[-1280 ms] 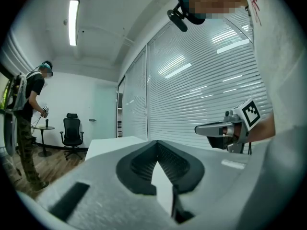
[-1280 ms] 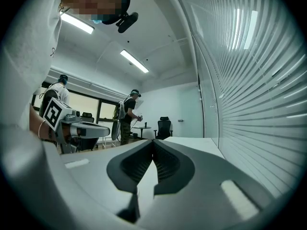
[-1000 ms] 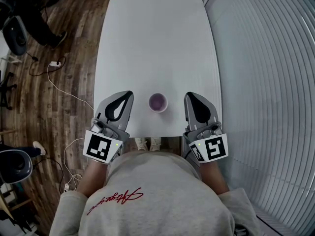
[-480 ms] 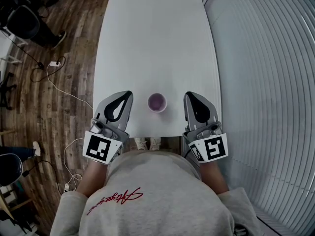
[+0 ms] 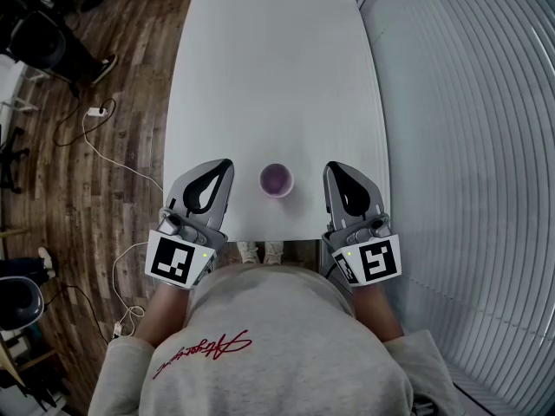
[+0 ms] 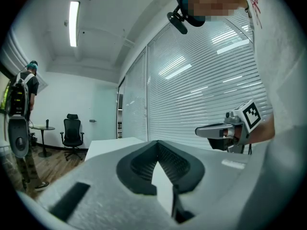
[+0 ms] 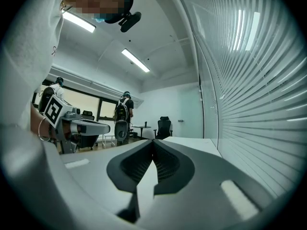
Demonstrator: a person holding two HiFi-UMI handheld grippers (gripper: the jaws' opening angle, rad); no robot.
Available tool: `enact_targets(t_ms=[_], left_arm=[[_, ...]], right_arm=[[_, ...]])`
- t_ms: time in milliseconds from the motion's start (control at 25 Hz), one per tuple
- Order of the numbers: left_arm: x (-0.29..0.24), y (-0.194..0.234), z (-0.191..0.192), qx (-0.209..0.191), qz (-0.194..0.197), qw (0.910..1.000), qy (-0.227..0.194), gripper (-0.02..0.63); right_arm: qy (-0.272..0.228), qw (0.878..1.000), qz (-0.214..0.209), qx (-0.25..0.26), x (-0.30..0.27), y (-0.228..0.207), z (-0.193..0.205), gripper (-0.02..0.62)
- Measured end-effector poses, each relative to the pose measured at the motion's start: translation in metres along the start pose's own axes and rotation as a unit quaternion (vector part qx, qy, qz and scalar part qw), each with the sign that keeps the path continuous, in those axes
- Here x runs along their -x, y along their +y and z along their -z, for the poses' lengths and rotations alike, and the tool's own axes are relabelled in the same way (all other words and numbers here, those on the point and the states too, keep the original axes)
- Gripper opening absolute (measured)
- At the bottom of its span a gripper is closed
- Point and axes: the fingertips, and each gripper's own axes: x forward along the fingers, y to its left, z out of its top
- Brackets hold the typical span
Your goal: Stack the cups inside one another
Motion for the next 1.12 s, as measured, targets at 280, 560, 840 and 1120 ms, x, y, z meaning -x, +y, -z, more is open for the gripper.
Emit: enact_targets(t_ms=[280, 560, 840, 1120], left_arm=[[0.003, 0.0, 0.0, -0.004, 0.0, 1.0, 0.006, -0.008], [0.002, 0.0, 0.001, -0.006, 0.001, 1.0, 0.007, -0.008], [0.002, -0.002, -0.008, 0.005, -0.001, 0.9999, -0.015, -0.008], [0.001, -0.003, -0.006, 0.006, -0.002, 0.9998, -0.02, -0.008]], right_arm=[[0.0, 1.0, 0.0, -0.001, 0.001, 0.001, -0.002, -0.006], [0.002, 1.0, 0.001, -0.007, 0.0, 0.0, 0.0, -0.005], [0.003, 1.0, 0.002, -0.007, 0.002, 0.0, -0.001, -0.005], [0.004, 1.0, 0.002, -0.007, 0.004, 0.0, 0.005, -0.005]])
